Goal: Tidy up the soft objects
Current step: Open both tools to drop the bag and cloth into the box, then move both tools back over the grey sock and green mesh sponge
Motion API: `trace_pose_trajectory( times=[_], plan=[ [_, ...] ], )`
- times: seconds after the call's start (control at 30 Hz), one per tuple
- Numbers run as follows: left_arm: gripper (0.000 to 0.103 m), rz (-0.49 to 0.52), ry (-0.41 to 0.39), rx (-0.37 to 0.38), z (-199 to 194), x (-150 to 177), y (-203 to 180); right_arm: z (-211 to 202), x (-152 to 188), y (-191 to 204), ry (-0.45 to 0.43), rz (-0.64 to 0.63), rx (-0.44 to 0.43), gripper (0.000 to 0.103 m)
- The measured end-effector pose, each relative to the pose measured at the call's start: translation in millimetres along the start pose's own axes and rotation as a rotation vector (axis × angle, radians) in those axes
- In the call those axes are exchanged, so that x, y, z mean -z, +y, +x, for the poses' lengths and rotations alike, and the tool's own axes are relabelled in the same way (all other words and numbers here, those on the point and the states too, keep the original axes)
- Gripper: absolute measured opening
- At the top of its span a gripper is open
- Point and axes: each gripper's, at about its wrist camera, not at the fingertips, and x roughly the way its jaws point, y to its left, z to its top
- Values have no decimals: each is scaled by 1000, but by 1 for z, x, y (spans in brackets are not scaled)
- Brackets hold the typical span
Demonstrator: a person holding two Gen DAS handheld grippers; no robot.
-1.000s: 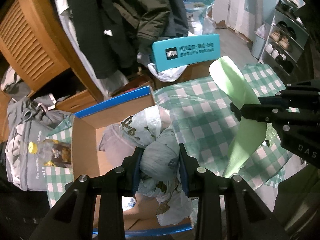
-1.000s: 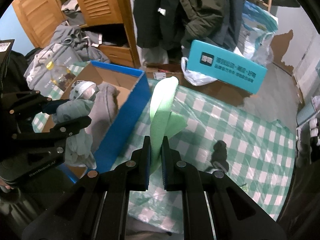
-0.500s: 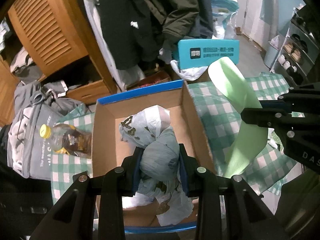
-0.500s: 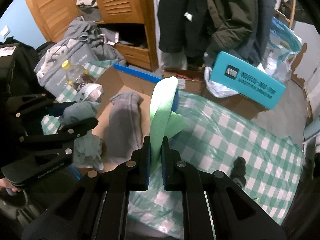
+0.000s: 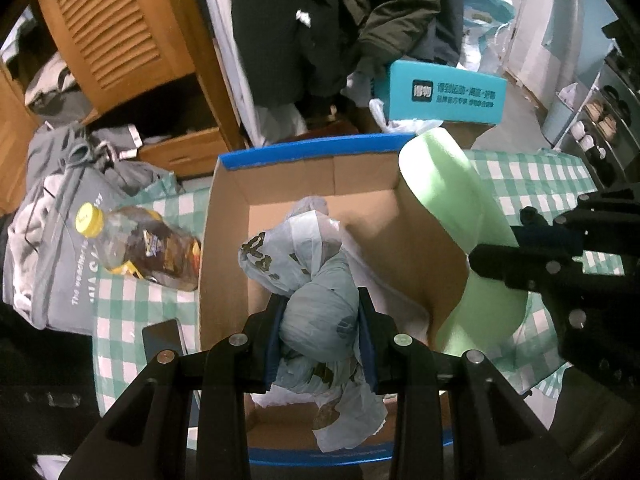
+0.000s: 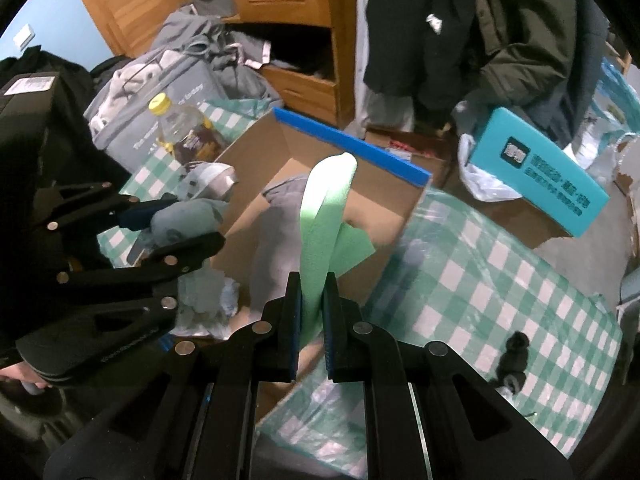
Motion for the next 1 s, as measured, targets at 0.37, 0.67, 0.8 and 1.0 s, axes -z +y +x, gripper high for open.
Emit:
trace_pose_trajectory(
  times=[0.37, 0.67, 0.8, 1.0],
  plan=[
    [54, -24, 20, -4, 7, 0, 9, 21, -3, 9, 55, -24, -16, 21],
    [66, -37, 11, -11, 4, -1, 13, 20, -1, 3, 52, 4, -2, 40],
    [66, -33, 13, -5, 3, -1, 10, 16, 1, -2, 42, 17, 1, 50],
    [67, -29, 10, 15, 0, -3, 3, 11, 7, -8, 36, 26, 13, 51]
  ],
)
